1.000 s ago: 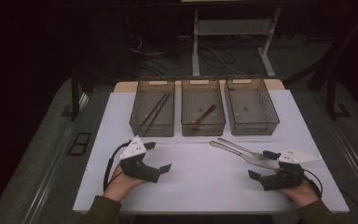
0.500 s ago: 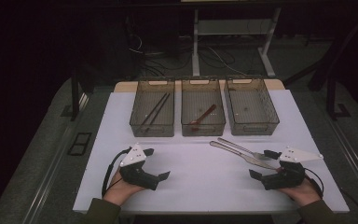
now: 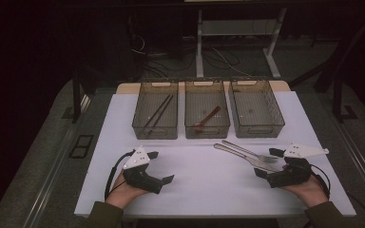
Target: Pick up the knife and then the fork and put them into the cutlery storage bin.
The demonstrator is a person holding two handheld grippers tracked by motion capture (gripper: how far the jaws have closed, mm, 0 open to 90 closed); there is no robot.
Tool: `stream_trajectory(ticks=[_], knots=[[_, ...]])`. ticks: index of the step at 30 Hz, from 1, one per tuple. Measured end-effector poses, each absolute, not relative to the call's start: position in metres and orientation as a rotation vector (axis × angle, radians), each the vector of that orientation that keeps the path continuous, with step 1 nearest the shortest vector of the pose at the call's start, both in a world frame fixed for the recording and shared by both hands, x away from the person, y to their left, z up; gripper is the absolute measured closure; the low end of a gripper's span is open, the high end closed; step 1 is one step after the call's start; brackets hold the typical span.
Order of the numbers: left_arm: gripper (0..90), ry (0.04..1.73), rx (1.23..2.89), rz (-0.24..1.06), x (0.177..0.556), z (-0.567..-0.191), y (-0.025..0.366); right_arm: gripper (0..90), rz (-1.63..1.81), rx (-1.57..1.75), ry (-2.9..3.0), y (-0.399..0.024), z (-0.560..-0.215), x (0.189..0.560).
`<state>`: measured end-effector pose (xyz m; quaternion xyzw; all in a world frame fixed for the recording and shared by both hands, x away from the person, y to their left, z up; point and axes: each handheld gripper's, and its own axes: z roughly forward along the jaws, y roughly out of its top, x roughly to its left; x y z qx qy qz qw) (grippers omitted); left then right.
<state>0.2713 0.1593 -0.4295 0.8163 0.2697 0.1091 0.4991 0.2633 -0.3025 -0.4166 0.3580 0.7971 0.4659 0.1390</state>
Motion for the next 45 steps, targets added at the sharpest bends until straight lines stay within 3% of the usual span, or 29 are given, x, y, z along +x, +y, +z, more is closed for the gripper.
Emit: stream_trajectory(ticks=[1, 4, 13, 33, 45], knots=[[0.0, 0.647, 1.976, 0.259, 0.271, -0.430, 0.159, 2.6, 1.334, 1.042, 2.310, -0.302, -0.416, 0.264], [0.0, 0.644, 1.972, 0.259, 0.271, -0.429, 0.159, 13.7, 1.338, 1.008, 2.348, -0.301, -0.414, 0.268], [0.0, 0.645, 1.964, 0.239, 0.270, -0.429, 0.158, 22.6, 1.306, 0.965, 2.424, -0.296, -0.404, 0.284], [0.0, 0.648, 1.976, 0.236, 0.270, -0.430, 0.159, 32.0, 1.118, 0.915, 2.576, -0.281, -0.395, 0.332], [0.0, 0.650, 1.972, 0.234, 0.271, -0.431, 0.158, 42.5, 0.957, 0.915, 2.674, -0.273, -0.396, 0.356]])
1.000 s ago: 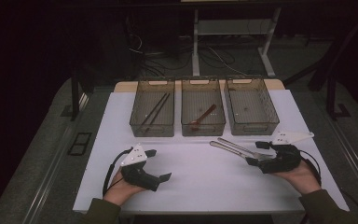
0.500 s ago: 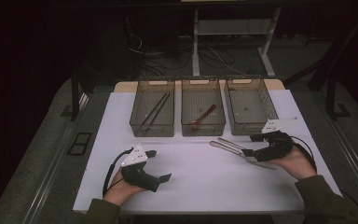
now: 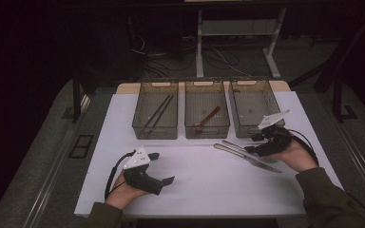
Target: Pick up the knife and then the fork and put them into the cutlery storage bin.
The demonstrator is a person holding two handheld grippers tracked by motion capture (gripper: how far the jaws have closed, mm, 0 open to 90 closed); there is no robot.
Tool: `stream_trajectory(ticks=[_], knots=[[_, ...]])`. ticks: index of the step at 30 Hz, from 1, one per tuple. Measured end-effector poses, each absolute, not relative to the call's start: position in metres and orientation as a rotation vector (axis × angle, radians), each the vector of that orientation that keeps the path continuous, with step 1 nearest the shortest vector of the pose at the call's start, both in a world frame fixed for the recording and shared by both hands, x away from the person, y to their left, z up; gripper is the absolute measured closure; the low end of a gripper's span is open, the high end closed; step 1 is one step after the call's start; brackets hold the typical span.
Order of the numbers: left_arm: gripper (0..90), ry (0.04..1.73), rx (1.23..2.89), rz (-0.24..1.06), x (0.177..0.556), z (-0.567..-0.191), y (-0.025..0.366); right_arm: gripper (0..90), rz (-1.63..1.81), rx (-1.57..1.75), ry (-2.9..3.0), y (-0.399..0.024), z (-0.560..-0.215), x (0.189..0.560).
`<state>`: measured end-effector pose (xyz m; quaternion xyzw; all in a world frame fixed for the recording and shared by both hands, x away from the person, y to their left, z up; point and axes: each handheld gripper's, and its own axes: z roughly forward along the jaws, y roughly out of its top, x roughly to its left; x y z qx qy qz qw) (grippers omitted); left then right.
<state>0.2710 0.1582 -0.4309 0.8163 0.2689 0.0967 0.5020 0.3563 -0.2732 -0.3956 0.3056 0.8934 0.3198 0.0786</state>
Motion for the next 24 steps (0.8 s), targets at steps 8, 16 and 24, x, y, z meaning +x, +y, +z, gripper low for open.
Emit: stream_trajectory(ticks=[8, 16, 24], knots=[[0.0, 0.646, 1.978, 0.234, 0.272, -0.431, 0.159, 52.6, 0.761, 0.917, 2.766, -0.266, -0.399, 0.372], [0.0, 0.646, 1.982, 0.232, 0.272, -0.431, 0.158, 65.7, 0.623, 0.845, 2.837, -0.256, -0.403, 0.383], [0.0, 0.642, 1.985, 0.234, 0.272, -0.431, 0.159, 73.3, 0.470, 0.764, 2.905, -0.248, -0.415, 0.387]])
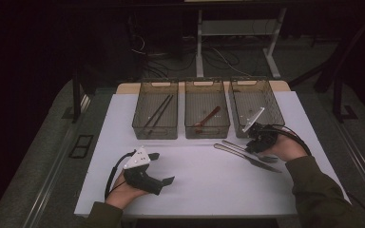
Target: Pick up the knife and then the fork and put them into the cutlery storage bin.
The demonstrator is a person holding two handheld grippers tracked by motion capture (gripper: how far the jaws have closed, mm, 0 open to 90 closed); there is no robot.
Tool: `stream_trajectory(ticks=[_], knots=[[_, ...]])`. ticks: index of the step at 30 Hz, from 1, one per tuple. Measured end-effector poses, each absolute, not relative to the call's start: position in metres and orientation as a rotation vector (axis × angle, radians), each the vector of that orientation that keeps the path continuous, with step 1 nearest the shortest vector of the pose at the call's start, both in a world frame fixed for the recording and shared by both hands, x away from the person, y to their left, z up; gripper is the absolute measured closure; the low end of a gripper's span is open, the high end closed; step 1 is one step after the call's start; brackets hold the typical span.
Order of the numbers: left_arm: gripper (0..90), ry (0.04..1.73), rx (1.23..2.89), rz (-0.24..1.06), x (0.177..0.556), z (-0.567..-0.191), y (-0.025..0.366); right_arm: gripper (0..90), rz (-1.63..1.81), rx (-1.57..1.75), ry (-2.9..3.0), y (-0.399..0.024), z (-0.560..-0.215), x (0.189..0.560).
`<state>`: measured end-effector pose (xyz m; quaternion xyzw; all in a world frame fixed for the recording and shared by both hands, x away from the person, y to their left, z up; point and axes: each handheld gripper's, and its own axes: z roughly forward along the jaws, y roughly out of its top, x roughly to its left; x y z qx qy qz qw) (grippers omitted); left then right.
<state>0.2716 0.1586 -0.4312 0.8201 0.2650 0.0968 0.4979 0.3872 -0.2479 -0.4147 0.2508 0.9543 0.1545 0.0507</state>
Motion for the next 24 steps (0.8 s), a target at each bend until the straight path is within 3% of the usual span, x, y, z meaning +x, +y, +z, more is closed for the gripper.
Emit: stream_trajectory(ticks=[24], knots=[[0.0, 0.639, 1.996, 0.228, 0.2708, -0.4315, 0.1571, 82.8, 0.334, 0.736, 2.935, -0.2392, -0.4218, 0.3828]])
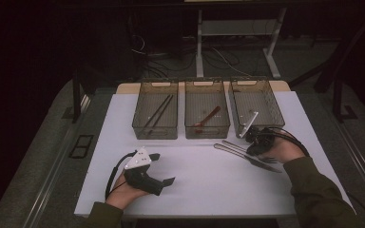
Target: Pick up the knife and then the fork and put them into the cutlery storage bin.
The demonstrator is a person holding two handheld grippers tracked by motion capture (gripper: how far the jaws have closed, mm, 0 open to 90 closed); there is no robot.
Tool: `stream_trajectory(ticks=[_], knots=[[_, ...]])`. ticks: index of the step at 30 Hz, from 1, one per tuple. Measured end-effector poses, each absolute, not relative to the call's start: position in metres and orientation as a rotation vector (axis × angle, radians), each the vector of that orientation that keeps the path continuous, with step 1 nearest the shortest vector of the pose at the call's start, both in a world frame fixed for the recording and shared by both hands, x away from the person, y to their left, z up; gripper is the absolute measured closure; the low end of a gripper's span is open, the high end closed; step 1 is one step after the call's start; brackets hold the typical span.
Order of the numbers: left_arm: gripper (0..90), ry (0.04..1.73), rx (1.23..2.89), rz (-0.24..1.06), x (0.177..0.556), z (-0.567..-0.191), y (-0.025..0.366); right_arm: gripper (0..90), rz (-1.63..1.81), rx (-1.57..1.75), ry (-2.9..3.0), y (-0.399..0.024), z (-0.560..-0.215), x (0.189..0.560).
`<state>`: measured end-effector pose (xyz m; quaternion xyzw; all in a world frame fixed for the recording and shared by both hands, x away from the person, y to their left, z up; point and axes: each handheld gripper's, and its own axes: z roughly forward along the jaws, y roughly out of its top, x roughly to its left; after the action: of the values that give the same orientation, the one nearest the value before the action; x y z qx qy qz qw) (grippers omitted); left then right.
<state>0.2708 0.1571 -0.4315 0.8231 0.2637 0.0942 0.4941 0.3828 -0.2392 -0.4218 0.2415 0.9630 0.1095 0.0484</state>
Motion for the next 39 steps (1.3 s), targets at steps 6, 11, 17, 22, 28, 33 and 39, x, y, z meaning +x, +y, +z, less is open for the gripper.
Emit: stream_trajectory(ticks=[6, 11, 17, 22, 28, 33, 39], knots=[[0.0, 0.639, 1.992, 0.230, 0.271, -0.431, 0.158, 83.0, 0.361, 0.740, 2.940, -0.244, -0.422, 0.384], [0.0, 0.638, 1.995, 0.230, 0.271, -0.431, 0.158, 83.0, 0.396, 0.753, 2.956, -0.254, -0.422, 0.383], [0.0, 0.640, 1.995, 0.232, 0.271, -0.431, 0.158, 83.0, 0.450, 0.788, 2.944, -0.268, -0.421, 0.379], [0.0, 0.639, 2.000, 0.243, 0.271, -0.431, 0.159, 83.0, 0.535, 0.815, 2.917, -0.279, -0.414, 0.374], [0.0, 0.644, 2.000, 0.244, 0.271, -0.431, 0.159, 82.9, 0.617, 0.841, 2.892, -0.290, -0.407, 0.372], [0.0, 0.643, 2.002, 0.245, 0.271, -0.431, 0.159, 82.9, 0.669, 0.854, 2.865, -0.297, -0.402, 0.370], [0.0, 0.643, 2.004, 0.246, 0.271, -0.431, 0.159, 82.9, 0.728, 0.890, 2.836, -0.303, -0.395, 0.367]])
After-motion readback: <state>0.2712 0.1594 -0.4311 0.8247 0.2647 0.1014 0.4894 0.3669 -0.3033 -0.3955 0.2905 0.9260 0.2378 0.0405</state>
